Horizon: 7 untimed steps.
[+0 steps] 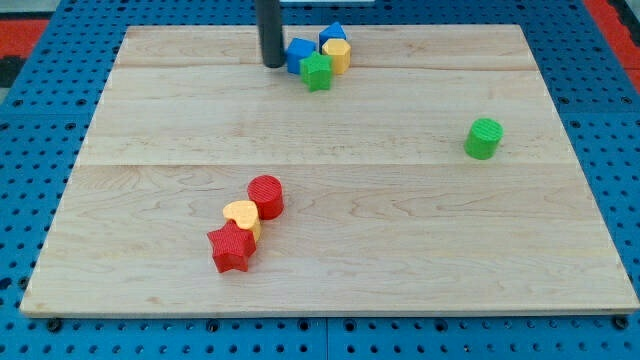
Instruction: Push the green blocks to the center right side of the board
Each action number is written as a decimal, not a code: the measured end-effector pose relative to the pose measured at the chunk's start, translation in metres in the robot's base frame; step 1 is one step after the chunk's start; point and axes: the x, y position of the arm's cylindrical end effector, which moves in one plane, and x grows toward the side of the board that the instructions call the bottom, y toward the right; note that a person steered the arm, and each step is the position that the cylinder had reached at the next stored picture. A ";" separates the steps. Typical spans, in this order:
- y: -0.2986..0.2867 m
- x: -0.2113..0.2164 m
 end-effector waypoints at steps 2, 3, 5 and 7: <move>0.081 0.094; 0.056 0.083; 0.146 0.090; 0.174 0.092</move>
